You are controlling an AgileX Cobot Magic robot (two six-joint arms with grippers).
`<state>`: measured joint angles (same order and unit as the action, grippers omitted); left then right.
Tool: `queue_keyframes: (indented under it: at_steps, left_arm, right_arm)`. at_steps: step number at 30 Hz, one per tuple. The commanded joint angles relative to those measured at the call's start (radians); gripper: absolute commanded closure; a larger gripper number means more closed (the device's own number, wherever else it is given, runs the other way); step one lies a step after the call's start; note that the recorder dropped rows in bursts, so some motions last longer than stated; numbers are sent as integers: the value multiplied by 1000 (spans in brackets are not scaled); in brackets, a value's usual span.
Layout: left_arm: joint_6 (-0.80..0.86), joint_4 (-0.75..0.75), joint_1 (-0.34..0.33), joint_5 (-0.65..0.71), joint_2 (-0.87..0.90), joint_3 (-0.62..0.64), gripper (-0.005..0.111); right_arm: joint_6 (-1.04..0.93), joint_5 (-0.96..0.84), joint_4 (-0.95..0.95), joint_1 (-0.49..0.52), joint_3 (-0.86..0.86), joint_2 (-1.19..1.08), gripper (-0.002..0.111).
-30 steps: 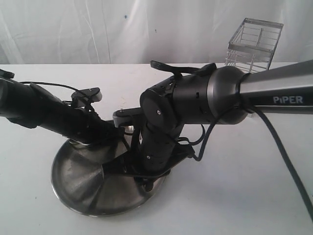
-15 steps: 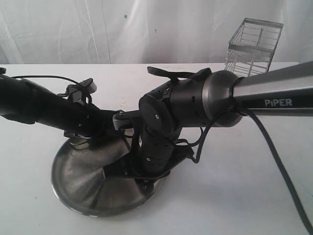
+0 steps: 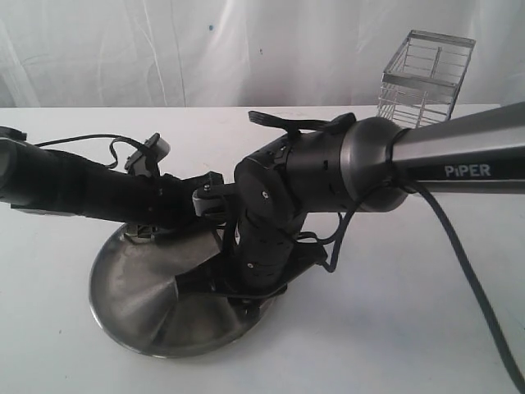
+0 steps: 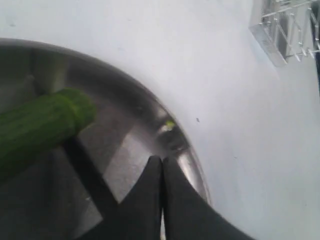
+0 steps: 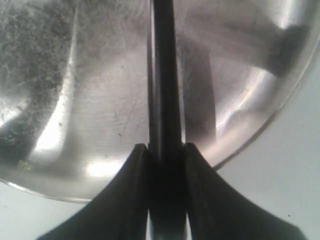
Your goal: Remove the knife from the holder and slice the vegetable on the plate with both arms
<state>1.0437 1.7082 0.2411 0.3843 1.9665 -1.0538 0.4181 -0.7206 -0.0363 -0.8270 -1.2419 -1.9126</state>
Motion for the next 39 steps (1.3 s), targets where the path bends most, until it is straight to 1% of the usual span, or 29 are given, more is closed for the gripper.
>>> queue_keyframes:
  at_steps: [1,9,17,21,27,32,37,39]
  left_arm:
    - [37,36,3,49,-19,4,107]
    - [100,36,3,-6,-6,6,107]
    - [120,20,3,-39,46,6,107]
    - [120,-3,3,-90,47,17,107]
    - [134,-15,3,-229,47,95,107]
    - [139,-48,3,-227,47,121,107]
    - [139,-41,3,-211,45,132,107]
    - [139,-19,3,-183,37,122,107]
  right_arm:
    - [-12,11,6,0,-2,2,108]
    - [-12,25,8,0,-2,2,108]
    - [-7,25,6,0,-2,2,108]
    - [-7,15,13,0,-2,2,108]
    - [4,-56,30,0,-2,2,108]
    - [4,-95,36,0,-2,4,108]
    - [4,-110,36,0,-2,6,108]
    - [4,-110,36,0,-2,6,108]
